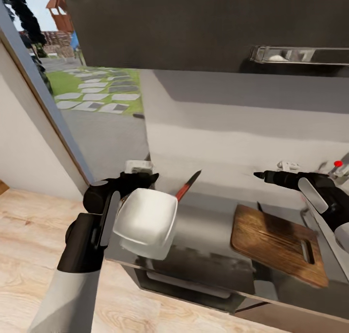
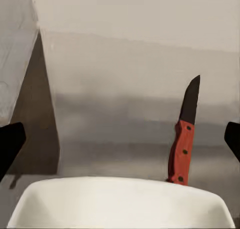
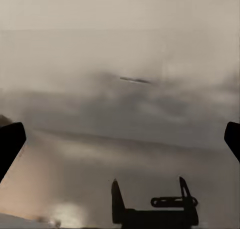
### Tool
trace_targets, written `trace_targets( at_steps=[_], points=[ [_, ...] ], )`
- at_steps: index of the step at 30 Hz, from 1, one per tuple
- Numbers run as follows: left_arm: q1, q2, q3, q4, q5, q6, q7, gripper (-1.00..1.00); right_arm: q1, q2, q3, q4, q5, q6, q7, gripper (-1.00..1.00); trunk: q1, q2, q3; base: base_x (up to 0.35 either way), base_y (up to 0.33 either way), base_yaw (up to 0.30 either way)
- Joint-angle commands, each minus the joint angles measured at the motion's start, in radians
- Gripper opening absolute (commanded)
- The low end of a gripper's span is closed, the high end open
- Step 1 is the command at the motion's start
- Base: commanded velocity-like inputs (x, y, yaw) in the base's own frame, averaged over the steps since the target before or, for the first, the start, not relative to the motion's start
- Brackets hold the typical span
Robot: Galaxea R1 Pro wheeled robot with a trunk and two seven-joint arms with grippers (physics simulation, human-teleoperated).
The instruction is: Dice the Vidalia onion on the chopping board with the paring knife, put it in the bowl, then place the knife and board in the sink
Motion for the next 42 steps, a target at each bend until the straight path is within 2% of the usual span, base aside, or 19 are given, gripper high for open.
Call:
trace_targets(
  at_steps=[1,8,9,13,35,42],
  points=[
    [-0.001,0.0,0.008,-0.001,0.001,0.005,-0.002,1.0,-0.001,-0.001,0.003,0.0,0.001,0.003,0.002,1.0,0.001,-0.002,-0.002,0.282,0.196,-0.11],
    [-0.001,0.0,0.014,-0.001,0.001,0.01,-0.008,1.0,-0.001,-0.001,0.003,0.0,0.001,0.002,0.002,1.0,0.001,-0.002,-0.002,0.28,0.192,-0.171],
    [-0.001,0.003,0.017,-0.001,0.002,0.042,-0.044,1.0,-0.001,-0.001,0.003,0.0,0.001,0.002,0.002,1.0,0.001,-0.002,-0.002,0.266,0.147,-0.06],
    [-0.001,0.007,0.019,0.0,0.004,0.075,-0.1,1.0,-0.001,-0.001,0.003,0.0,0.001,0.002,0.002,1.0,0.001,-0.002,-0.002,0.212,0.105,-0.021],
    [-0.001,0.007,0.019,-0.001,0.004,0.079,-0.108,1.0,-0.001,-0.001,0.003,0.0,0.001,0.002,0.002,1.0,0.001,-0.002,-0.002,-0.055,0.016,-0.001],
    [-0.001,0.007,0.019,-0.001,0.004,0.079,-0.108,1.0,-0.001,-0.001,0.003,0.0,0.001,0.002,0.002,1.0,0.001,-0.002,-0.002,0.0,0.148,-0.088]
  ],
)
